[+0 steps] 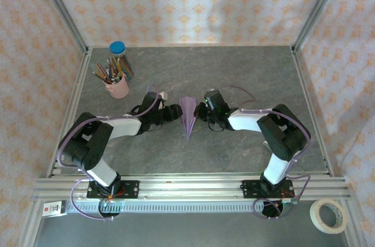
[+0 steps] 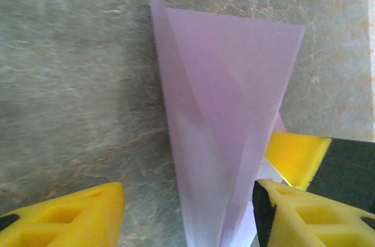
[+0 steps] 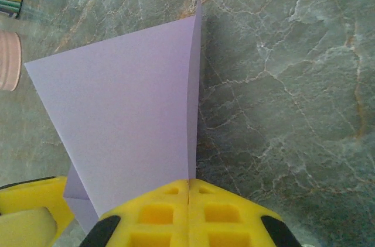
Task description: Fold a paper plane with a square sheet of paper (pick it up from the middle)
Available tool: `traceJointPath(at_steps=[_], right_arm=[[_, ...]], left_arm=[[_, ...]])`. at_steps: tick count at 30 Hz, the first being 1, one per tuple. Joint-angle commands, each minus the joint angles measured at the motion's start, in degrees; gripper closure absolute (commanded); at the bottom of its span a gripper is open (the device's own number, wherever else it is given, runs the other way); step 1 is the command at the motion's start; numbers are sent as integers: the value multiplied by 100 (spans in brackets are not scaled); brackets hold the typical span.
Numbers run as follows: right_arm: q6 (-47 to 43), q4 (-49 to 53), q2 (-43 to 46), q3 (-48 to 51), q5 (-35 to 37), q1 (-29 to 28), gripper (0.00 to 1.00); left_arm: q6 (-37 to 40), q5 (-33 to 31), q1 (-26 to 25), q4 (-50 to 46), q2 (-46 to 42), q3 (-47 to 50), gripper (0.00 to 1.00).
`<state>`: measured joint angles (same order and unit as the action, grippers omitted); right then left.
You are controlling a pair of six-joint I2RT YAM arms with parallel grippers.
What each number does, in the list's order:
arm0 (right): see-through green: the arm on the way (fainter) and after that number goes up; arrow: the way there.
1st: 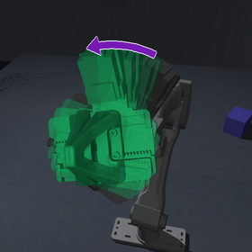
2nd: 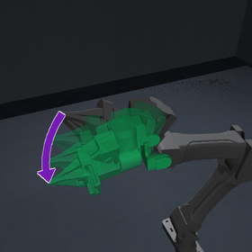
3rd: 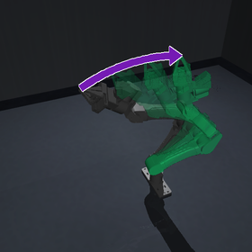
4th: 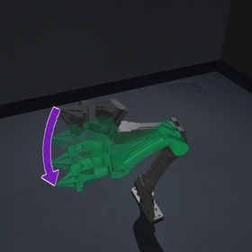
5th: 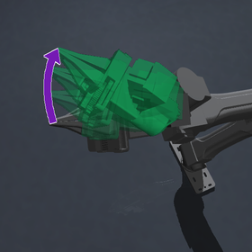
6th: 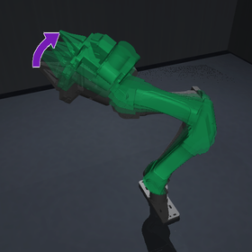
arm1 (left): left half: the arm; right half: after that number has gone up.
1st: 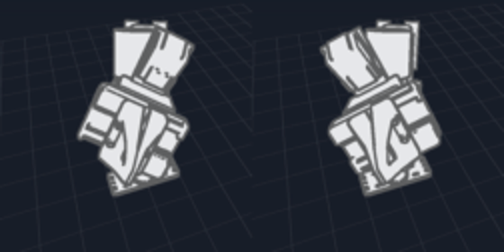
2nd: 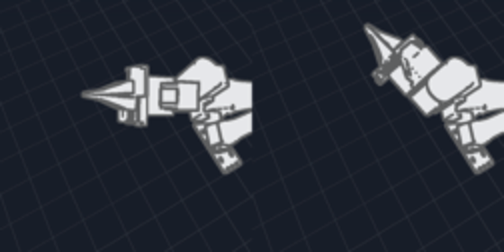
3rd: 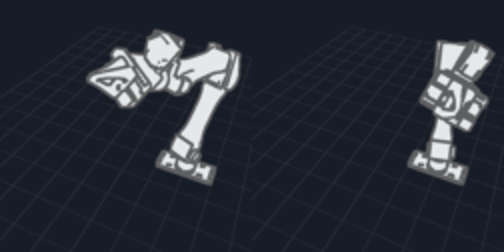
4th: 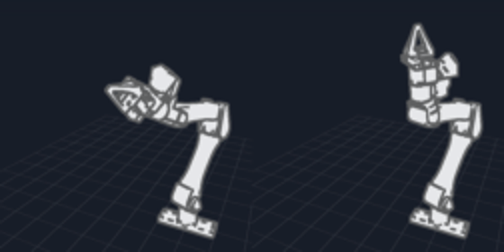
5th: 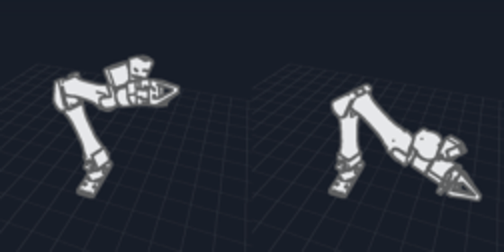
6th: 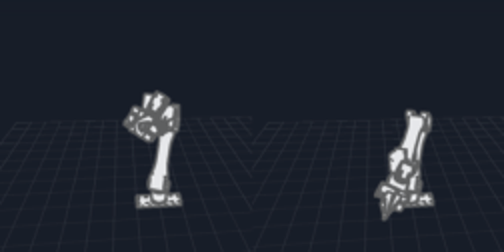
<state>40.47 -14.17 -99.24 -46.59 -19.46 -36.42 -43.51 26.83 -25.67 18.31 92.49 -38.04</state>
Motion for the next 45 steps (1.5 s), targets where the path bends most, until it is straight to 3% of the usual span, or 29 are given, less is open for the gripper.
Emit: traceJointPath(at_steps=[1,3,11,23,31,37,45], right_arm=[[40,119,133,36,171,7,100],[45,135,124,27,171,12,100],[50,137,135,44,184,13,100],[24,179,124,-69,224,13,100],[19,54,220,-75,246,21,100],[75,-183,419,-2,351,21,100],[165,-380,218,43,363,45,100]], left_arm=[[20,-57,-44,-221,167,-320,45],[18,-254,-52,-424,263,-413,52],[11,-529,-55,-808,453,-627,64],[-158,-527,-43,-722,441,-655,76],[-193,-403,-20,-414,313,-561,99],[-276,-638,162,-392,-120,-406,100],[-350,-423,309,-290,147,-336,100]])
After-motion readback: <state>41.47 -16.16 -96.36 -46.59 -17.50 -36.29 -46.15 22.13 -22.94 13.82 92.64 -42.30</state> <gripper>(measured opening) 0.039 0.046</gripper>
